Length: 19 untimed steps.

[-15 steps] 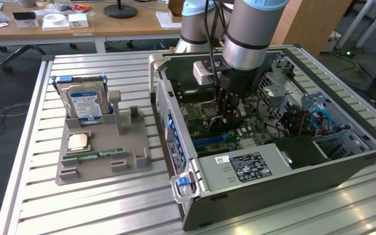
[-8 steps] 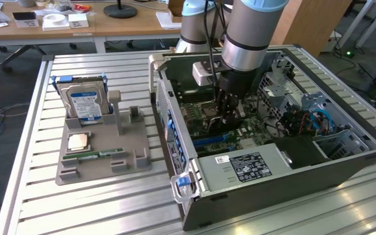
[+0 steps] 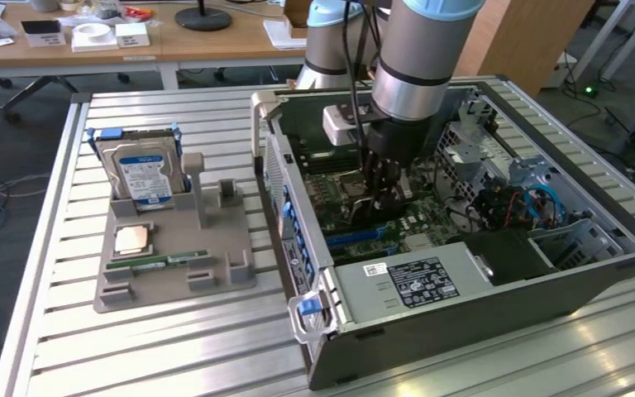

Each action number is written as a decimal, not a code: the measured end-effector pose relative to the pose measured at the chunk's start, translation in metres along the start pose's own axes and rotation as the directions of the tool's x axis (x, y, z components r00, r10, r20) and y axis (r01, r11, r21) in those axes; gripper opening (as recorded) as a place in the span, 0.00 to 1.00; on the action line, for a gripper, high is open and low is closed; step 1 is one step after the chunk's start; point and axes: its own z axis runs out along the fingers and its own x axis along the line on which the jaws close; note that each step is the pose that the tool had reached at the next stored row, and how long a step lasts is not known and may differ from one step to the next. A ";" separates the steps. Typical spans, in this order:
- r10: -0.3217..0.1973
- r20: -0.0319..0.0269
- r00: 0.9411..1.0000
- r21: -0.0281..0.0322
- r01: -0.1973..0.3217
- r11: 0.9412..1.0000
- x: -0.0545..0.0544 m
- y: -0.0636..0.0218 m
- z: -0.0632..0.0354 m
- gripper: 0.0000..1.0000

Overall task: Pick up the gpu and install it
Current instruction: 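Insert the gpu into the slot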

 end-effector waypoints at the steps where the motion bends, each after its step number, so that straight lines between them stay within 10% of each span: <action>1: 0.000 0.000 1.000 0.001 0.000 1.000 0.000 0.0002 0.0002 0.26; 19: 0.000 -0.001 1.000 0.012 0.000 1.000 0.000 0.0039 0.0024 0.26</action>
